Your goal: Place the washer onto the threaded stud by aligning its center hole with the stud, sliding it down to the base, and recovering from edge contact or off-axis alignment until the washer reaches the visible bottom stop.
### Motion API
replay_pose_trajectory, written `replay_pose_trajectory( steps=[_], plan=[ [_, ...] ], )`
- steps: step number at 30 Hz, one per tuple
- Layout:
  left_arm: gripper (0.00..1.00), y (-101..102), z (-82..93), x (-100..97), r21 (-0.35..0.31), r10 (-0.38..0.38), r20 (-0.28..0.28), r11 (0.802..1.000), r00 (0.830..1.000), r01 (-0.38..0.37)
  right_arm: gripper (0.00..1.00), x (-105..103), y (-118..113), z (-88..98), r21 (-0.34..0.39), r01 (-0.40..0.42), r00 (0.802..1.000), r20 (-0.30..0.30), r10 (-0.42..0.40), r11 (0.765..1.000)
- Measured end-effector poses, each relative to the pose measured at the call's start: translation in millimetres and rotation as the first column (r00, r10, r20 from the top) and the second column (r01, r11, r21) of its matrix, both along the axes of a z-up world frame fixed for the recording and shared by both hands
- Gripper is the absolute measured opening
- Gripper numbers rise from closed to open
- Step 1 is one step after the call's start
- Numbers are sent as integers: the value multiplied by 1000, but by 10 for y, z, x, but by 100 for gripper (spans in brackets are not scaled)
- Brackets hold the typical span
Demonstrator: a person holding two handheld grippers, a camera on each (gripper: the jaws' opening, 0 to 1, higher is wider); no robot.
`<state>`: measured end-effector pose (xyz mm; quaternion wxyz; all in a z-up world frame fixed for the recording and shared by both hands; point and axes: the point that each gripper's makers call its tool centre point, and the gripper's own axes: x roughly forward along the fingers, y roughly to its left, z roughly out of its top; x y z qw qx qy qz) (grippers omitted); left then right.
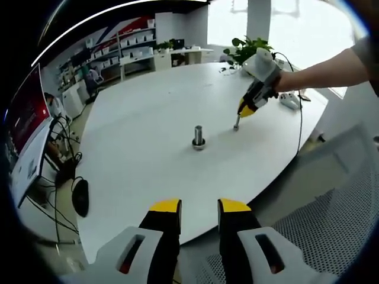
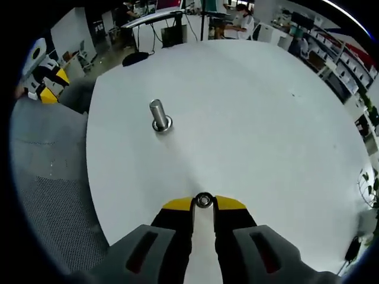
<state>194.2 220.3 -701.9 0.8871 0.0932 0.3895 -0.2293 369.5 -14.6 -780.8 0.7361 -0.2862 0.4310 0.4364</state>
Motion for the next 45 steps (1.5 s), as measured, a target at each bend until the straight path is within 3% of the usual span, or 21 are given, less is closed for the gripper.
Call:
replay_pose_trajectory(
  steps=[7,16,23,29,38,41,43,45],
  plan=[
    [22,-9,-8,-7,3,-5,-3,1000,1000,5,14,6,11,-44,-17,4,1000,-21,-5,1000],
    [22,-10,-8,-9,3,-6,-2,1000,1000,6,14,-7,6,-281,-61,3,997,-77,-8,998],
    [22,3,1,-4,0,6,1,1000,1000,-6,14,-17,-46,-477,-88,10,995,-96,-19,996],
    [22,2,-10,-10,3,2,-3,1000,1000,-2,16,-2,-55,-505,-85,17,996,-89,-25,996],
    [22,-8,-25,-20,1,-5,-13,1000,1000,5,21,7,-129,-355,-38,55,997,-47,-56,998],
    [22,-15,-26,-19,-7,-5,-14,1000,1000,5,22,50,-128,-154,66,84,996,22,-86,994],
    [22,-23,-24,-23,-10,-7,-16,1000,1000,7,23,49,-161,-21,138,123,991,27,-128,983],
    [22,-38,-21,-27,-14,-12,-17,1000,1000,12,23,36,-250,76,158,142,987,48,-151,977]
  ],
)
